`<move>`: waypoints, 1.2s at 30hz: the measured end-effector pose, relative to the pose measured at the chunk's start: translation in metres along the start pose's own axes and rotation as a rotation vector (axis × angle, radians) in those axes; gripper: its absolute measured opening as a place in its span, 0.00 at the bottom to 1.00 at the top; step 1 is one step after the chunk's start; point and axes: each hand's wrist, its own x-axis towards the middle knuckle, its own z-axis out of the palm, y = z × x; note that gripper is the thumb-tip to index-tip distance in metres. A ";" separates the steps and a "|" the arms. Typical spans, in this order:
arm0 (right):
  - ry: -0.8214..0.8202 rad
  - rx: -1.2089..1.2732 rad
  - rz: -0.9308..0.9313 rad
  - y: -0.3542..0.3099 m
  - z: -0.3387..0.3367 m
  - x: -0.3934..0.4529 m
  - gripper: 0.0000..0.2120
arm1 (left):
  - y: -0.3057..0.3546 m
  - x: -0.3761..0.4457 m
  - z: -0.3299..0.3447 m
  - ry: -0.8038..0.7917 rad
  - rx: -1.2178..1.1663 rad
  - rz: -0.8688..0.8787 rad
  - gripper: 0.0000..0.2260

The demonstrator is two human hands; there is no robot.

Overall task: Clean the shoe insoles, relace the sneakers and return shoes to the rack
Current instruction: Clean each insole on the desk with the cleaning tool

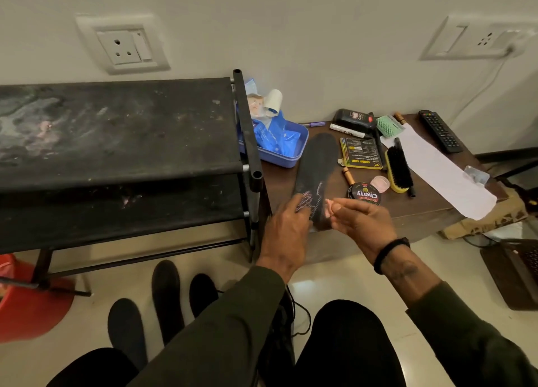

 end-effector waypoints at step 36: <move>0.129 -1.214 -0.543 0.002 0.059 0.045 0.06 | -0.006 -0.040 -0.021 -0.227 0.303 0.106 0.39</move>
